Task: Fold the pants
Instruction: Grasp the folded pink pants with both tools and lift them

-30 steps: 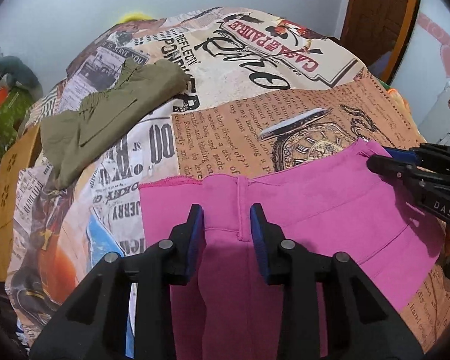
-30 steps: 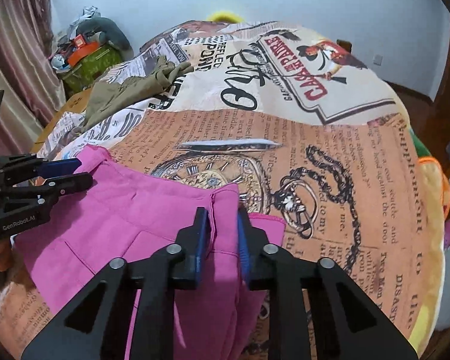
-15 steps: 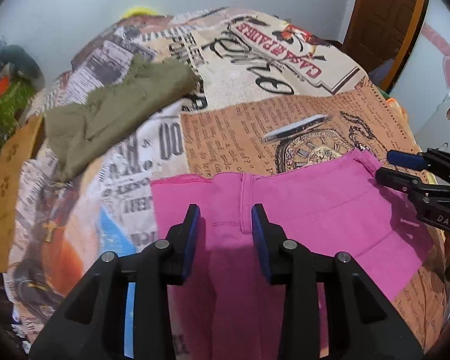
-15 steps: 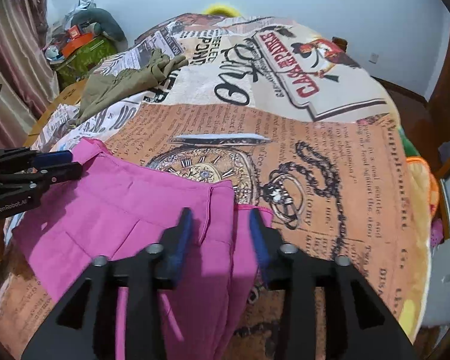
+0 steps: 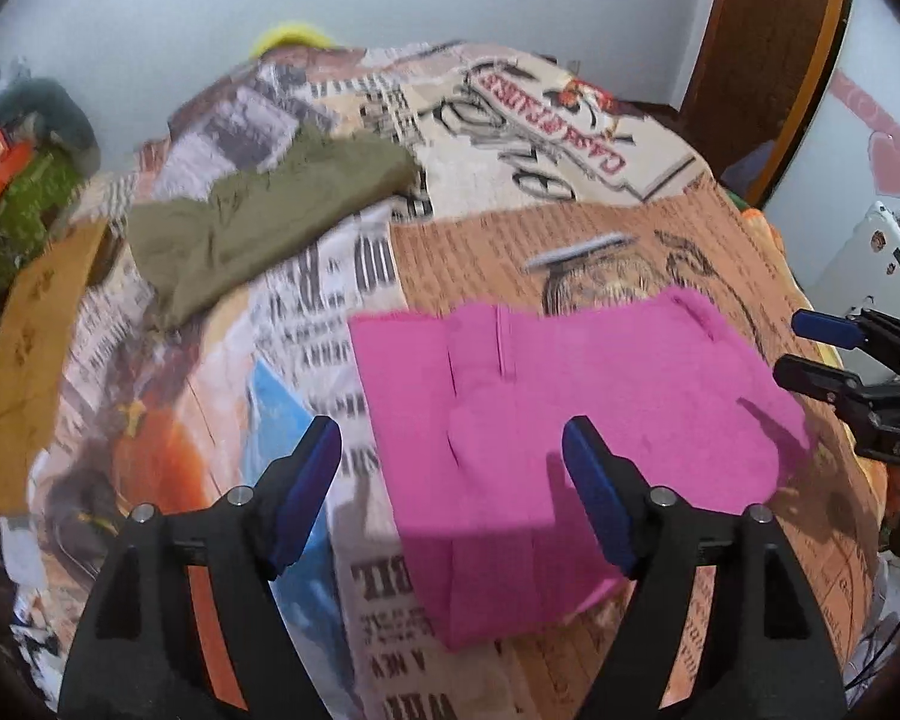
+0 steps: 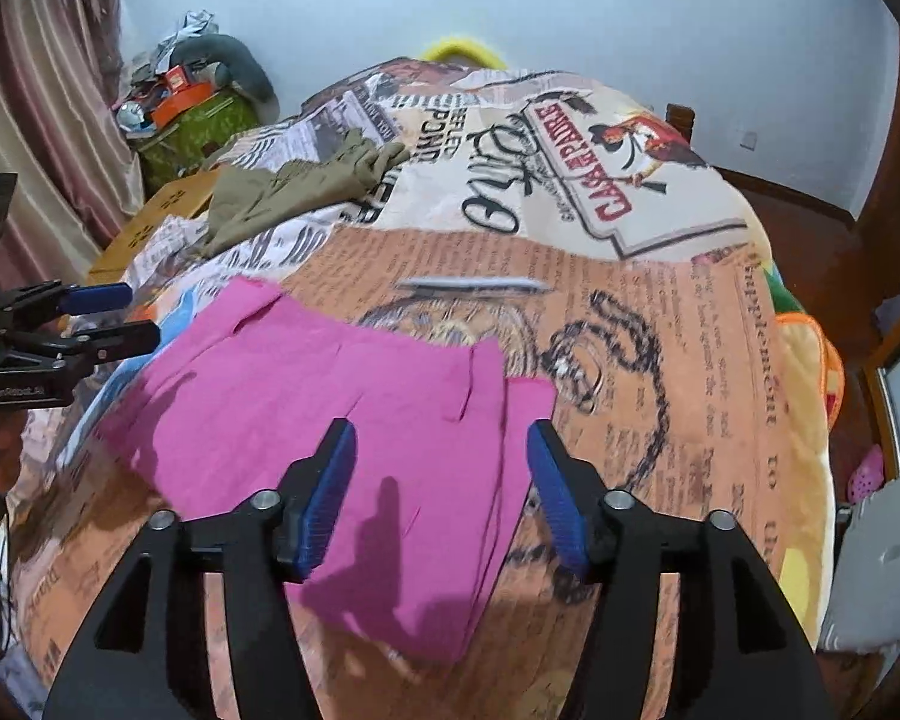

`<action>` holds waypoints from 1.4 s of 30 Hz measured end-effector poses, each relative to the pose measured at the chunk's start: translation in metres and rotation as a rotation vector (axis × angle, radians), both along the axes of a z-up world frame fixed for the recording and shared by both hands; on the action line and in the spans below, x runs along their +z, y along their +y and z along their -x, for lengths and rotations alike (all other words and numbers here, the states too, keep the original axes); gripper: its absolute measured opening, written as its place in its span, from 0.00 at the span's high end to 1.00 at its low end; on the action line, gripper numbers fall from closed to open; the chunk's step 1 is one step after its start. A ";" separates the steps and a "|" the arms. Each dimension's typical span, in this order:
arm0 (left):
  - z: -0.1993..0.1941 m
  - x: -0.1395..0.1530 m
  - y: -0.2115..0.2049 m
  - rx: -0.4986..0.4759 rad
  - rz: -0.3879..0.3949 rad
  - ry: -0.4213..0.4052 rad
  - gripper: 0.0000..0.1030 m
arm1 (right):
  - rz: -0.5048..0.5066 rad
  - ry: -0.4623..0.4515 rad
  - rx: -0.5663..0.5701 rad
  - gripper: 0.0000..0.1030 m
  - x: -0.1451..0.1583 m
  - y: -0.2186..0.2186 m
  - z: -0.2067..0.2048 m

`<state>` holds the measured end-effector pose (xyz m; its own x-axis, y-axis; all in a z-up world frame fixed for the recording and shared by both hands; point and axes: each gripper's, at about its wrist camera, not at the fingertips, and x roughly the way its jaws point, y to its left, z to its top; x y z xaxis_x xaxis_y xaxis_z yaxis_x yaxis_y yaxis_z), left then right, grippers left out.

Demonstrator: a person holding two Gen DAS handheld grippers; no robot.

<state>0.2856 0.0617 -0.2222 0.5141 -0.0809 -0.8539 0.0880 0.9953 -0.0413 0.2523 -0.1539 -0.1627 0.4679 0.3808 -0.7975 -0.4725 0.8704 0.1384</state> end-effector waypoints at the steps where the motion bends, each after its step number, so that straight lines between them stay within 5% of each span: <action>1: 0.001 -0.006 0.002 0.008 0.022 0.019 0.26 | 0.001 0.000 -0.002 0.37 -0.003 0.000 0.004; 12: 0.002 -0.040 0.021 0.076 0.169 0.110 0.26 | -0.034 0.138 -0.049 0.35 -0.045 -0.015 0.001; 19: -0.013 -0.044 0.014 0.050 0.166 0.121 0.26 | -0.113 0.184 -0.061 0.34 -0.052 -0.018 -0.011; 25: -0.024 -0.048 0.010 0.045 0.197 0.121 0.45 | -0.171 0.211 -0.082 0.34 -0.056 -0.022 -0.023; 33: -0.031 -0.049 0.004 0.037 0.217 0.129 0.66 | -0.220 0.223 -0.100 0.64 -0.057 -0.027 -0.028; 38: -0.028 -0.043 -0.002 0.032 0.172 0.112 0.77 | -0.193 0.178 -0.084 0.82 -0.049 -0.020 -0.023; 42: -0.022 -0.035 -0.011 0.030 0.122 0.088 0.81 | -0.183 0.126 -0.079 0.88 -0.037 -0.017 -0.021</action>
<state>0.3075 0.0507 -0.2574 0.4411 -0.1729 -0.8807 0.0489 0.9844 -0.1688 0.2732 -0.1709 -0.1997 0.4029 0.4909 -0.7724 -0.3730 0.8588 0.3512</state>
